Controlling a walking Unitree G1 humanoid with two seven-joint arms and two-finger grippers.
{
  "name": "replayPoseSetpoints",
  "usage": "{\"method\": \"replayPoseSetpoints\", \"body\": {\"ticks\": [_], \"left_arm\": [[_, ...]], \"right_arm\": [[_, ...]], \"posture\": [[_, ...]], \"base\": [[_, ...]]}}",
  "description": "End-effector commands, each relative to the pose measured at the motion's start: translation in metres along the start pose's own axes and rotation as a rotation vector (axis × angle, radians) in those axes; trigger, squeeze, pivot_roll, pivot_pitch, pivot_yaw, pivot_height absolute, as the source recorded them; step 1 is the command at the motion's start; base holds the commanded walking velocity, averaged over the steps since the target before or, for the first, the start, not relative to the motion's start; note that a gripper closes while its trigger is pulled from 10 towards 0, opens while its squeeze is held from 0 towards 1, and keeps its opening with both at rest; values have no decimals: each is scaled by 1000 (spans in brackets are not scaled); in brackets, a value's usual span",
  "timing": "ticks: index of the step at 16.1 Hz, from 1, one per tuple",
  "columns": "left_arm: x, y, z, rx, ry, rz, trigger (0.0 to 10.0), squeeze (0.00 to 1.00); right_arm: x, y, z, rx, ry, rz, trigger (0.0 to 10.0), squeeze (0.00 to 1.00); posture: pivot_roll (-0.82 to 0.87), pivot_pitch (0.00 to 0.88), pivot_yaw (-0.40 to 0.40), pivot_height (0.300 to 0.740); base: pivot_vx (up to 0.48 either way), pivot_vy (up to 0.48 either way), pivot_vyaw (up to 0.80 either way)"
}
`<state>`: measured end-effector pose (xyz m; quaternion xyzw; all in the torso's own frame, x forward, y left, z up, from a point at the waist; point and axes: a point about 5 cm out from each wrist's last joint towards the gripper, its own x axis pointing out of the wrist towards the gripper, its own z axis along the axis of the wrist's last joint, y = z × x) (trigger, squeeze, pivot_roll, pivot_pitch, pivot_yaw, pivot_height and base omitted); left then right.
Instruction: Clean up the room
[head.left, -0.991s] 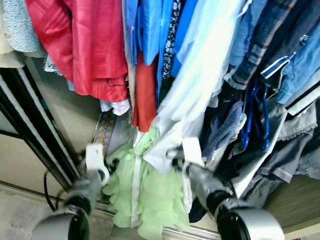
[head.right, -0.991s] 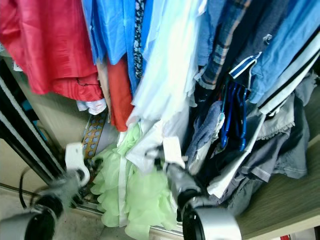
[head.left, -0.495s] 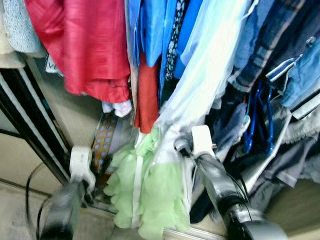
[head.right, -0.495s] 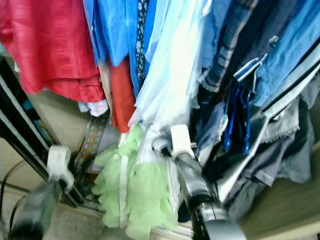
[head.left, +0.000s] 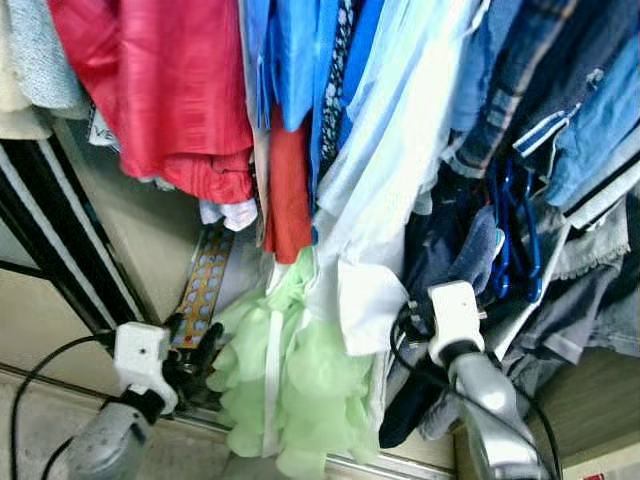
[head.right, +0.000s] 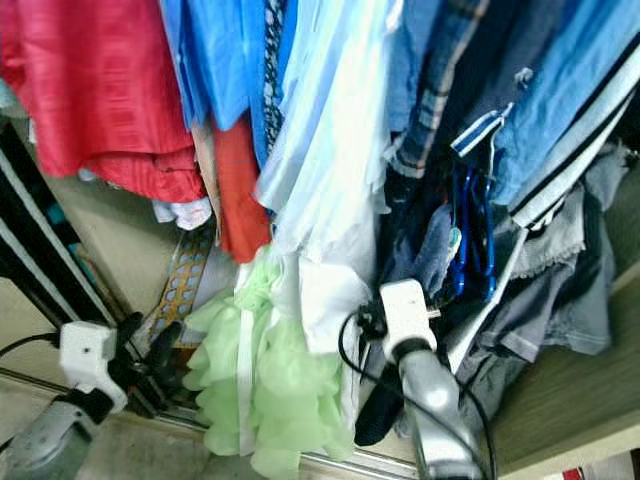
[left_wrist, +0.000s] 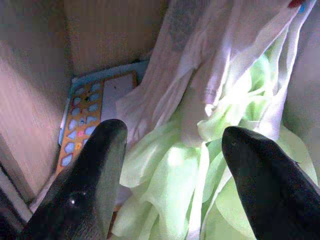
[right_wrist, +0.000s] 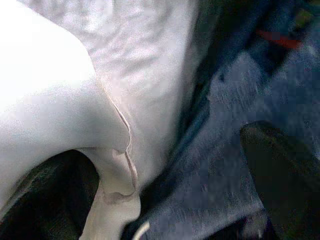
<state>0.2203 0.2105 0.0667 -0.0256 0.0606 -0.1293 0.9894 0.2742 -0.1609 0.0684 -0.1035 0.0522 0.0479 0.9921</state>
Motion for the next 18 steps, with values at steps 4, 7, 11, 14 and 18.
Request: {"method": "replayPoseSetpoints", "body": {"ticks": [4, 7, 11, 14, 18], "left_arm": [[1, 3, 11, -52, 28, 28, 10000, 0], [1, -12, 3, -61, 21, -20, 10000, 0], [-7, -21, -14, -111, 77, -132, 10000, 0], [-3, -15, -16, -130, 59, -78, 10000, 0], [9, -21, -11, -184, 14, -74, 10000, 0]], "right_arm": [[-9, -10, 18, 11, -47, -69, 10000, 0], [-20, -13, 21, 7, -56, -91, 10000, 0], [-42, -32, 14, -1, -37, -171, 10000, 0], [-51, -40, 5, 5, -9, -195, 10000, 0], [-38, -25, 10, 19, -26, -139, 10000, 0]], "posture": [[10, 0, -53, 740], [-6, 0, -51, 740], [-40, 0, -27, 740], [-62, 0, -16, 740], [-49, 0, -24, 740]], "base": [[0, 0, 0], [0, 0, 0], [0, 0, 0], [0, 0, 0], [0, 0, 0]]}}
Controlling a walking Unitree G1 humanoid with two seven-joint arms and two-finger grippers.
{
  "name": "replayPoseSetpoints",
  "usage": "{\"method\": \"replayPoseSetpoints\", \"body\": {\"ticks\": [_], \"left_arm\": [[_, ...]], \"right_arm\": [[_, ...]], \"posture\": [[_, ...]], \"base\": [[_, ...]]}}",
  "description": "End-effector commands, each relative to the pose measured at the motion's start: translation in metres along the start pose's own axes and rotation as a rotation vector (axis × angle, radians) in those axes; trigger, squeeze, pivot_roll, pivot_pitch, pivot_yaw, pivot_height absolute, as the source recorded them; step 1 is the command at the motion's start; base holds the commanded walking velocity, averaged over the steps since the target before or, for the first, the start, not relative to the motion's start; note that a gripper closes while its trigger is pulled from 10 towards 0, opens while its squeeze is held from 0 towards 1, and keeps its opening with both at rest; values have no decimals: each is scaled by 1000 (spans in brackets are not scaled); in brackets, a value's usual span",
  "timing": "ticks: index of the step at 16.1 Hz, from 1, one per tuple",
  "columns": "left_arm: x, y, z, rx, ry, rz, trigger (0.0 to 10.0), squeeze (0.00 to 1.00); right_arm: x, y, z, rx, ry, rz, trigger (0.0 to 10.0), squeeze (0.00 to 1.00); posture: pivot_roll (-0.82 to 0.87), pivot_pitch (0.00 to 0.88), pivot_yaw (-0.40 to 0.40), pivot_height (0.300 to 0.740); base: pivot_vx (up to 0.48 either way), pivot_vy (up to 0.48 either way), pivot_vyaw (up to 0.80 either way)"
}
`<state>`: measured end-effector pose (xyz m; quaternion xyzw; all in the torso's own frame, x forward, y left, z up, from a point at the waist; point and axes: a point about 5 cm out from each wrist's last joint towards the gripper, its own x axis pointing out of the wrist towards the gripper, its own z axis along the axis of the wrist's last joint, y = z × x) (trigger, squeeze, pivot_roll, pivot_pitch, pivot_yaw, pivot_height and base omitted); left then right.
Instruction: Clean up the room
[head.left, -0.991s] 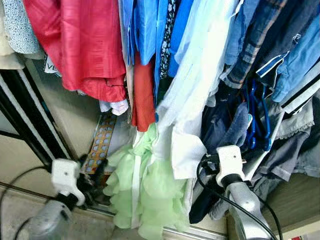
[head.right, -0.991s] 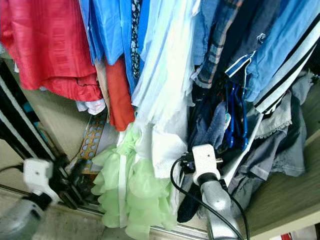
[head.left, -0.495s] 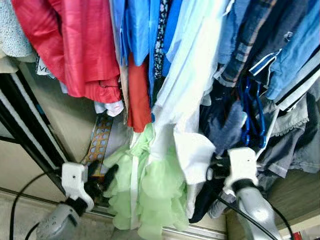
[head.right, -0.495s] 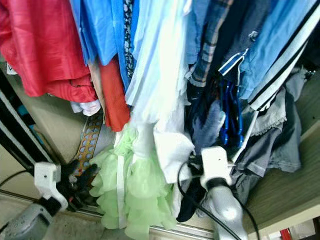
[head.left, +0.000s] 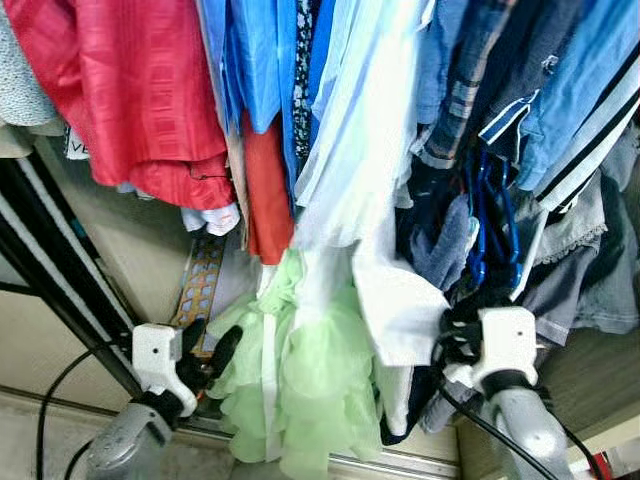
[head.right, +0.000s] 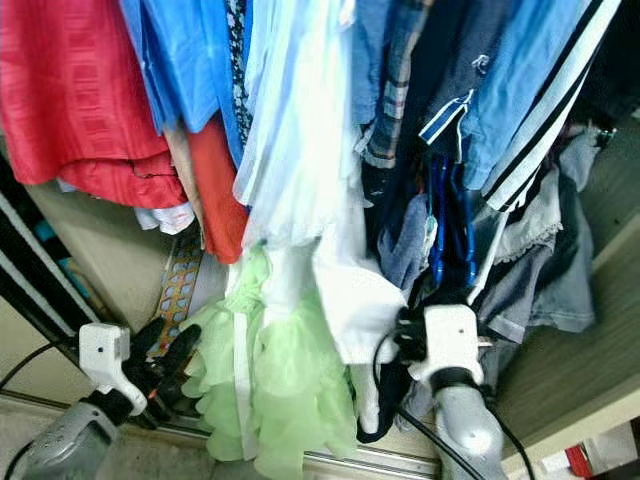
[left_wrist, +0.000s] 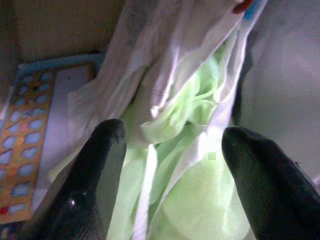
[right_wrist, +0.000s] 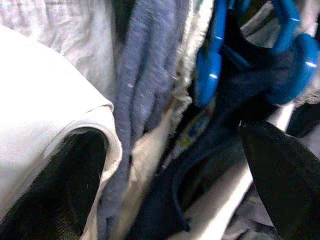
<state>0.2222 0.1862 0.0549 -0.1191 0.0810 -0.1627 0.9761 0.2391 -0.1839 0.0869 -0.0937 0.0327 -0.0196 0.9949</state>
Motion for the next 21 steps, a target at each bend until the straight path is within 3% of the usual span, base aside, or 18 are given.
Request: {"method": "replayPoseSetpoints", "body": {"ticks": [1, 4, 6, 9, 11, 12, 14, 21], "left_arm": [[-2, -3, 0, -13, -1, -19, 10000, 0], [-7, -3, -6, -11, 41, 24, 10000, 0], [-5, -3, 0, -27, 17, 5, 10000, 0], [-3, -3, 8, 20, -23, 10, 10000, 0], [-8, 0, 7, -6, 36, 54, 10000, 0], [-9, -1, 8, -28, 44, -29, 10000, 0], [-10, 5, 7, 27, 39, 51, 10000, 0], [-15, -8, 7, -5, 45, -12, 10000, 0]], "right_arm": [[2, 3, 0, 15, 5, -1, 10000, 0], [3, 6, 1, 29, 10, 11, 10000, 0], [7, 6, 1, 40, 18, 14, 10000, 0], [9, 7, 4, 26, 6, 20, 10000, 0], [11, 8, 6, 8, 6, 44, 10000, 0], [11, 9, 6, -1, 4, 51, 10000, 0], [10, 10, 6, -15, 8, 67, 10000, 0], [10, 12, 7, -23, 7, 93, 10000, 0]], "posture": [[-46, 0, -24, 740], [-37, 0, -30, 740], [-30, 0, -38, 740], [-25, 0, -47, 740], [-17, 0, -62, 740], [-16, 0, -65, 740], [-14, 0, -73, 740], [1, 0, -84, 740]], "base": [[0, 0, 0], [0, 0, -615], [0, 0, 0], [0, 0, 0], [0, 0, 0], [0, 0, 431], [0, 0, 800], [0, 0, 800]]}}
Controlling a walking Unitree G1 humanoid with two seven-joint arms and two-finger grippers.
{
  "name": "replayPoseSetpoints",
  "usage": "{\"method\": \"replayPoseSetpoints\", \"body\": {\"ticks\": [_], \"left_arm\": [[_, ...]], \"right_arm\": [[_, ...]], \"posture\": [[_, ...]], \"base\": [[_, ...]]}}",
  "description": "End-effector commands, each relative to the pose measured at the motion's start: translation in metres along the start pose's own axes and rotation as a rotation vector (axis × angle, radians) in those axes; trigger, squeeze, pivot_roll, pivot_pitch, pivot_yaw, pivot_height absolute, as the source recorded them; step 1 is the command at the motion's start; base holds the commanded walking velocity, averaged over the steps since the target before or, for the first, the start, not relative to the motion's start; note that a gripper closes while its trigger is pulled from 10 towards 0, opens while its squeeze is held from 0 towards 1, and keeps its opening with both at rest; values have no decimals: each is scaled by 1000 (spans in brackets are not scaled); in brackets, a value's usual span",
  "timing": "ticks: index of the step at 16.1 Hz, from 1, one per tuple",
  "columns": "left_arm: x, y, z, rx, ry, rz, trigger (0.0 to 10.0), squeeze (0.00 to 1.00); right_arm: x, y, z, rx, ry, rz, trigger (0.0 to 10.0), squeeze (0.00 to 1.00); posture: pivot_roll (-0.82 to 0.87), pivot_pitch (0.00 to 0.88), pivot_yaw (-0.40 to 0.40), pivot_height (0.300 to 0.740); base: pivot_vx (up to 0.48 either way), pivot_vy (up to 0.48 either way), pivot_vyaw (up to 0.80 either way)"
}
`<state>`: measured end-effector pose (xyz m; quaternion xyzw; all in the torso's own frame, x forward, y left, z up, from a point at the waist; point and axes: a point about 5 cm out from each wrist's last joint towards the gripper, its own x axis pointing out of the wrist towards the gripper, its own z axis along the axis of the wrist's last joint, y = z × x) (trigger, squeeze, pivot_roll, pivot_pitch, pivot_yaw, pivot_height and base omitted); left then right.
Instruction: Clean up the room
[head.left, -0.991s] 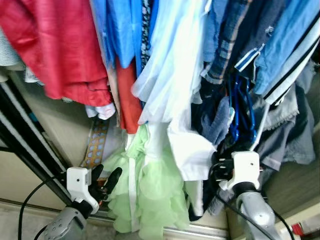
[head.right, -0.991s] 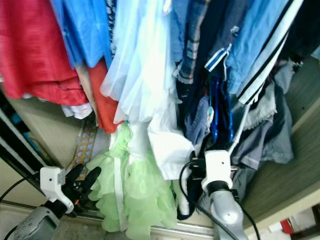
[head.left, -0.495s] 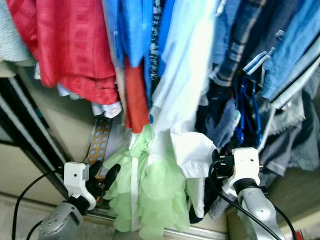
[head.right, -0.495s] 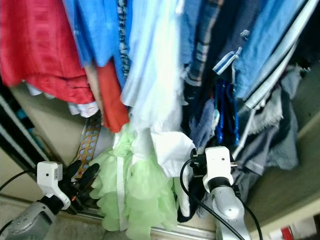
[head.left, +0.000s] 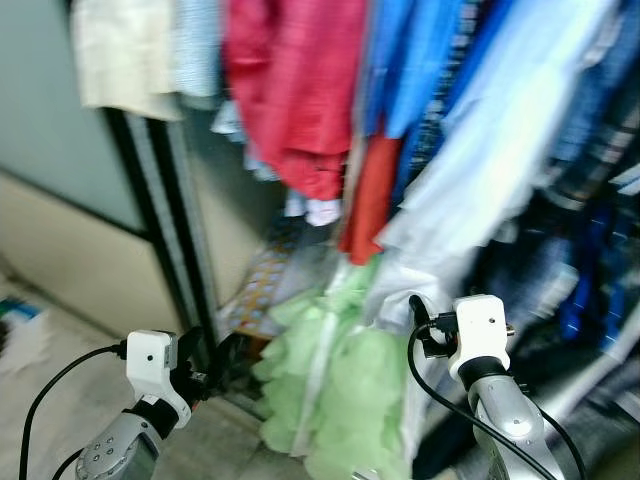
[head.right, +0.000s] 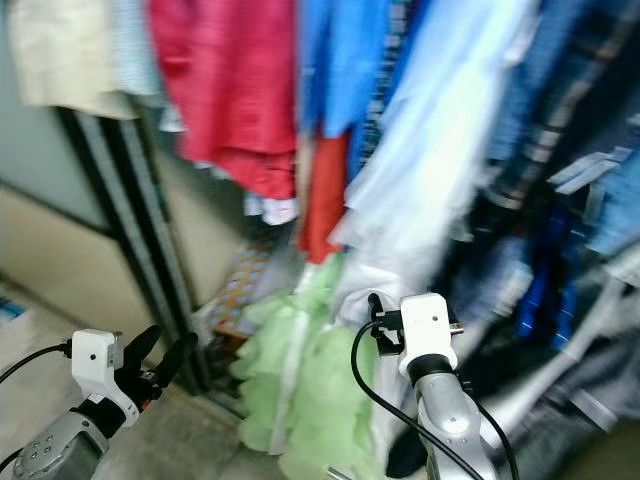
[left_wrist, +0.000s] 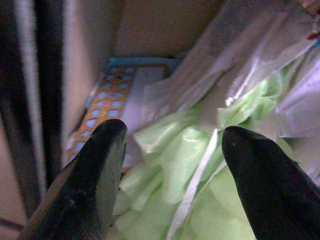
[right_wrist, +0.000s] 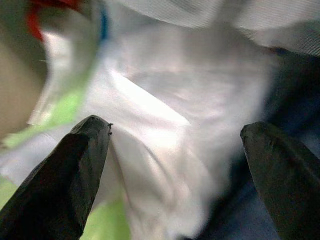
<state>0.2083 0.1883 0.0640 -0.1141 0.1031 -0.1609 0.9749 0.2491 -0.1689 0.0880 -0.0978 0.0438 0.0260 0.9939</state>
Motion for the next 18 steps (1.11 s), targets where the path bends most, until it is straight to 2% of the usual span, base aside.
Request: {"method": "replayPoseSetpoints", "body": {"ticks": [1, 4, 6, 8, 10, 13, 15, 18], "left_arm": [[0, -4, 1, 4, 4, -22, 10000, 0], [-2, -3, 2, 21, 14, -14, 10000, 0], [-1, -2, 4, 19, 8, -10, 10000, 0], [1, -6, 3, 2, 10, -22, 10000, 0], [0, -6, 4, 24, 15, -17, 10000, 0], [-4, 5, 4, 65, 18, 52, 10000, 0], [-2, 14, 4, 46, 20, 132, 10000, 0], [0, 14, 4, 41, 8, 157, 10000, 0]], "right_arm": [[0, -3, 5, 2, -12, -2, 10000, 0], [-6, -8, 12, -3, -22, -2, 10000, 0], [-7, -5, 17, -33, -48, 31, 10000, 0], [-6, 0, 18, -2, -48, 44, 10000, 0], [-7, 6, 19, 28, -50, 71, 10000, 0], [-8, 12, 18, 59, -52, 119, 10000, 0], [-8, 13, 15, 65, -47, 133, 10000, 0], [-2, 8, 9, 67, -35, 126, 10000, 0]], "posture": [[3, 0, -83, 740], [4, 0, -77, 740], [-2, 0, -73, 740], [-3, 0, -70, 740], [2, 0, -68, 740], [10, 0, -64, 740], [13, 0, -61, 740], [26, 0, -55, 740]], "base": [[0, 0, 0], [0, 0, 0], [0, 0, 800], [0, 0, 800], [0, 0, 800], [0, 0, 800], [0, 0, 800], [0, 0, 800]]}}
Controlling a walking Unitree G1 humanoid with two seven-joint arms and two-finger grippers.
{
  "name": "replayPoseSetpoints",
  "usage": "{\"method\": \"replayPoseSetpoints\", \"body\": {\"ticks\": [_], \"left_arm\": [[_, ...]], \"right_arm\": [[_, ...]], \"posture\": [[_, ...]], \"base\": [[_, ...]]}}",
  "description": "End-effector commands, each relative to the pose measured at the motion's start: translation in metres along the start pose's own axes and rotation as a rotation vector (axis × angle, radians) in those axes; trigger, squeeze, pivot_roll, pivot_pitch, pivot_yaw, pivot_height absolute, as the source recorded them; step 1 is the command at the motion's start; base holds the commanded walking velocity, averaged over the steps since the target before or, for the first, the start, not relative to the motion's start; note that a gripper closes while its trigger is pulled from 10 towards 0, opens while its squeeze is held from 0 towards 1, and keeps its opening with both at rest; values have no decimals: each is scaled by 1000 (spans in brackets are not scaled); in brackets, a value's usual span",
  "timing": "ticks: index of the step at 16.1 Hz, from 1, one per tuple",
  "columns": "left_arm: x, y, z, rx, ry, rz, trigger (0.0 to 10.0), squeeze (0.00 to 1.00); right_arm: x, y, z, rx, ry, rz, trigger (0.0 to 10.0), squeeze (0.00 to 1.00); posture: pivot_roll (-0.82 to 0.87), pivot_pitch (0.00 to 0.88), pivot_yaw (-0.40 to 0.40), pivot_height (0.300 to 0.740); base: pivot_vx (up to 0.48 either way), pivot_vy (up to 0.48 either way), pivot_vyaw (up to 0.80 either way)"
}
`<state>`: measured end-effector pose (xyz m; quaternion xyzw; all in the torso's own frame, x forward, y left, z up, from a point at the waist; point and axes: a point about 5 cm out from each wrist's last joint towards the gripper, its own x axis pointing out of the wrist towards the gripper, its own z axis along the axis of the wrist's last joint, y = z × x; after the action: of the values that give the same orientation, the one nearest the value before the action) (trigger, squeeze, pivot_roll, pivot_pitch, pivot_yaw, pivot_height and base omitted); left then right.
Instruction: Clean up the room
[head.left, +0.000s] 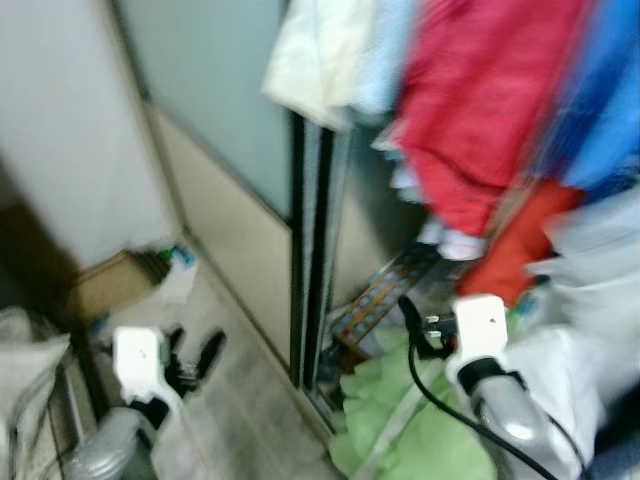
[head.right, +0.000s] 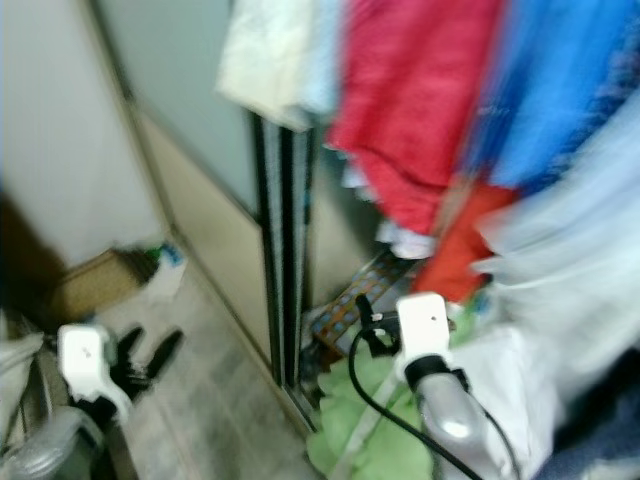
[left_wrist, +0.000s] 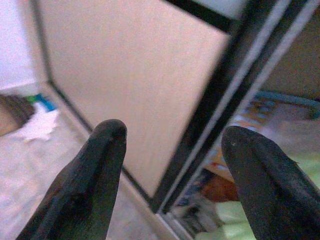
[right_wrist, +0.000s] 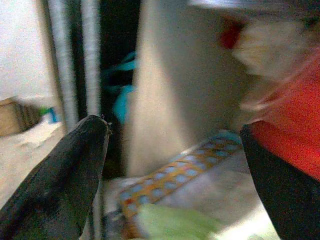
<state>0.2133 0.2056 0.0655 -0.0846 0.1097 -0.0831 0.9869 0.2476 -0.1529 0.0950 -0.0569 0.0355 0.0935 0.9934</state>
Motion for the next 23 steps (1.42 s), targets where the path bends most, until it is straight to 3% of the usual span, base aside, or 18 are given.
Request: {"method": "replayPoseSetpoints", "body": {"ticks": [1, 8, 9, 11, 15, 19, 23], "left_arm": [[0, -5, -1, 6, 4, -9, 10000, 0], [-3, -14, -7, 30, 26, -33, 10000, 0], [2, -17, -5, 60, 38, -74, 10000, 0], [7, -17, -1, 67, 37, -99, 10000, 0], [17, -11, 9, 59, 4, -74, 10000, 0], [8, -12, 1, 29, -6, -19, 10000, 0], [4, -13, 1, 22, -5, -4, 10000, 0]], "right_arm": [[0, -6, -2, -3, 2, -14, 10000, 0], [4, -6, -5, 31, -3, -39, 10000, 0], [8, -11, -6, 56, -19, -109, 10000, 0], [10, -10, -7, 65, -24, -126, 10000, 0], [10, -7, -4, 32, -35, -99, 10000, 0], [13, -11, -1, -16, -28, -29, 10000, 0], [17, -7, 1, -18, -28, 0, 10000, 0]], "posture": [[32, 0, -52, 740], [44, 0, -11, 740], [43, 0, 38, 740], [39, 0, 53, 740], [25, 0, 12, 740], [38, 0, -57, 740], [46, 0, -75, 740]], "base": [[0, 0, 800], [0, 0, 764], [0, 0, 0], [0, 0, 0], [0, 0, 123], [0, 0, 800], [0, 0, 800]]}}
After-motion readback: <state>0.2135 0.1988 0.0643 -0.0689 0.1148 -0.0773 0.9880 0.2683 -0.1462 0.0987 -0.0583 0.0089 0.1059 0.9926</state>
